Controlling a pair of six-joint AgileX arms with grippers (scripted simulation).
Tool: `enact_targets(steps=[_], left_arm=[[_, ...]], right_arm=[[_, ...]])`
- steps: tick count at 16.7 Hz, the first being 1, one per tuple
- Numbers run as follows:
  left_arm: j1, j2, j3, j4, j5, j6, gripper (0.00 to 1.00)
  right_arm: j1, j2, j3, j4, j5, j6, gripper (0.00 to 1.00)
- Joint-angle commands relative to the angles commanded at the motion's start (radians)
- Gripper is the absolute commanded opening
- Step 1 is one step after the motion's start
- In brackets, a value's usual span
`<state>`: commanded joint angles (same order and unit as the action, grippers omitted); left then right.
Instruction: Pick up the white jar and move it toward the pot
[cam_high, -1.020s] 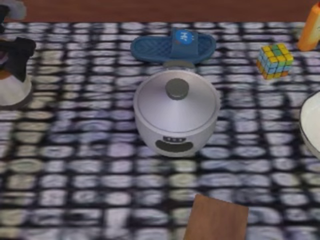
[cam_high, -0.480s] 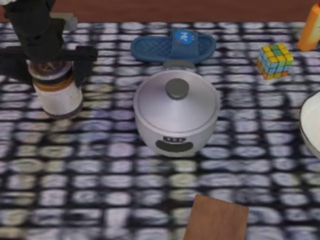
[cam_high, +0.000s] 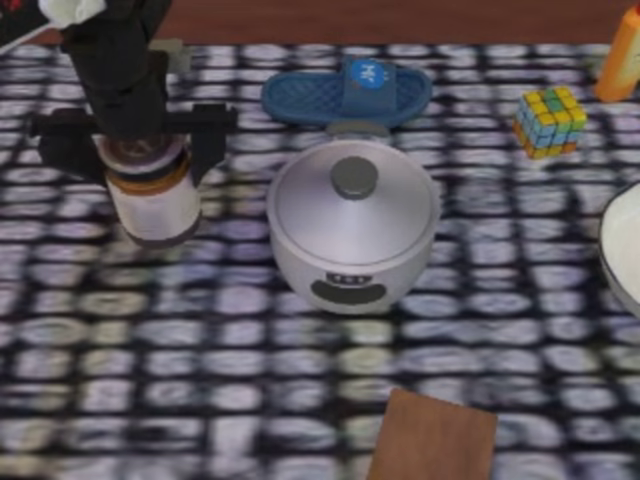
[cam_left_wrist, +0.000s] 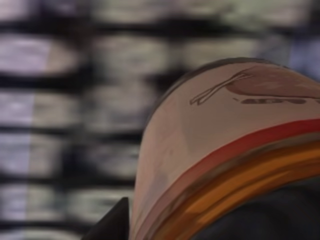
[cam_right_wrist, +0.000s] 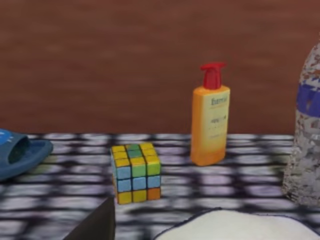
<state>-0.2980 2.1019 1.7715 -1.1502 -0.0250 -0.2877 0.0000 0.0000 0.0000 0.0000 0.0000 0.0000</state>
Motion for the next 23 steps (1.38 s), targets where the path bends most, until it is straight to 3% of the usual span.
enact_targets(steps=[12, 23], left_arm=[[0.004, 0.048, -0.126, 0.174, 0.001, 0.004, 0.0], [0.004, 0.048, -0.126, 0.174, 0.001, 0.004, 0.83]], right_arm=[[0.0, 0.0, 0.0, 0.0, 0.0, 0.0, 1.0], [0.0, 0.0, 0.0, 0.0, 0.0, 0.0, 1.0]])
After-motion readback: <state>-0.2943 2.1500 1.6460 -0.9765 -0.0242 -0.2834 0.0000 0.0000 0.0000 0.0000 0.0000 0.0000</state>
